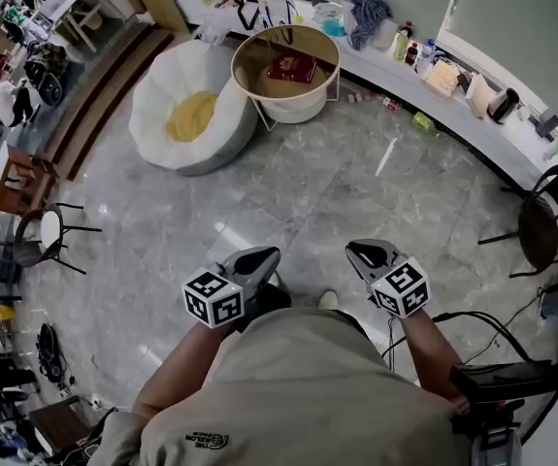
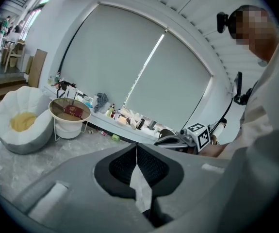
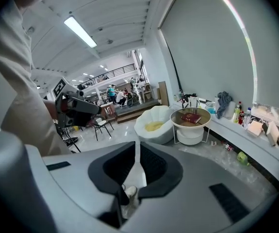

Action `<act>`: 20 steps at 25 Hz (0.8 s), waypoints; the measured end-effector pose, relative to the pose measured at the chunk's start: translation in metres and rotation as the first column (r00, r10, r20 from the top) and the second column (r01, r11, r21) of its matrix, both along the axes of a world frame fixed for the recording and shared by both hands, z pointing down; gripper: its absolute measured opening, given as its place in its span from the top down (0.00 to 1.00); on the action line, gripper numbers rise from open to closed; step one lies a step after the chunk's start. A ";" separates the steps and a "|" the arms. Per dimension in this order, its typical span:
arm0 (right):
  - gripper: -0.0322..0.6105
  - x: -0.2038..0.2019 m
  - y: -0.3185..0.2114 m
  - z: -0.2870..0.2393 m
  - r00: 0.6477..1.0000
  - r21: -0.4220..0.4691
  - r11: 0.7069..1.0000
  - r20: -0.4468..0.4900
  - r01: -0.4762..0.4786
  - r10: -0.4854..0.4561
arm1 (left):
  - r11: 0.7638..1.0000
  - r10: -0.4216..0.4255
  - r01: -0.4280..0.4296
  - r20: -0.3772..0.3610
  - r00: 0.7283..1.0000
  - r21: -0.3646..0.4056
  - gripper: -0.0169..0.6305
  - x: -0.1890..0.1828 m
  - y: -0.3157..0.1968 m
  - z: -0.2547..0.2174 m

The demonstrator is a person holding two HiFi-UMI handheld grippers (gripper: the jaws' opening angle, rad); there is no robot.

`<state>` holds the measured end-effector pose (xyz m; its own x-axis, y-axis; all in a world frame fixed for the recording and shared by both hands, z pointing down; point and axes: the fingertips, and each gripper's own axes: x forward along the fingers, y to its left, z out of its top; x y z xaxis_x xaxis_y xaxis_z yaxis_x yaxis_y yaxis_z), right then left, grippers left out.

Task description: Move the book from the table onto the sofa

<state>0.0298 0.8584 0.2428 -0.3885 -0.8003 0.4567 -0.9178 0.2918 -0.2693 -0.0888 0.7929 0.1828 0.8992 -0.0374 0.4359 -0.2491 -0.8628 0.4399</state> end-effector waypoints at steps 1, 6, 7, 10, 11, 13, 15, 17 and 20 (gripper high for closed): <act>0.88 0.001 -0.007 0.005 1.000 -0.010 1.000 0.010 -0.002 0.002 | 1.000 -0.007 0.007 -0.005 1.000 0.004 0.96 0.000 -0.006 0.001; 0.71 0.004 -0.057 0.027 0.999 -0.053 0.998 0.016 -0.027 0.028 | 1.000 0.011 -0.011 -0.005 1.000 0.025 0.93 -0.001 -0.054 0.017; 0.71 0.006 -0.071 0.029 0.999 -0.061 0.998 0.011 -0.034 0.035 | 1.000 0.018 -0.018 -0.013 1.000 0.013 0.88 0.000 -0.068 0.021; 0.71 0.009 -0.114 0.034 0.997 -0.084 0.994 0.011 -0.077 0.078 | 0.998 0.051 -0.052 -0.029 0.998 -0.020 0.81 0.006 -0.114 0.031; 0.71 0.010 -0.131 0.034 0.995 -0.091 0.991 0.010 -0.097 0.098 | 0.998 0.059 -0.060 -0.033 0.998 -0.023 0.81 0.008 -0.133 0.034; 0.72 0.012 -0.168 0.032 0.991 -0.103 0.986 0.002 -0.134 0.135 | 0.997 0.070 -0.071 -0.043 0.997 -0.024 0.81 0.011 -0.176 0.032; 0.72 0.015 -0.211 0.027 0.987 -0.111 0.981 -0.018 -0.158 0.157 | 0.996 0.082 -0.083 -0.055 0.995 -0.017 0.81 0.013 -0.222 0.028; 0.72 0.016 -0.256 0.022 0.984 -0.116 0.977 -0.027 -0.179 0.177 | 0.995 0.102 -0.102 -0.046 0.994 -0.015 0.81 0.010 -0.265 0.027; 0.73 0.014 -0.319 0.015 0.978 -0.113 0.971 -0.013 -0.209 0.209 | 0.989 0.145 -0.145 -0.029 0.989 -0.021 0.83 0.000 -0.322 0.029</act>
<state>0.0441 0.5398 0.2577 -0.2176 -0.8071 0.5489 -0.9554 0.0610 -0.2889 -0.0889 0.4712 0.2122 0.9062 0.1039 0.4099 -0.1095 -0.8787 0.4647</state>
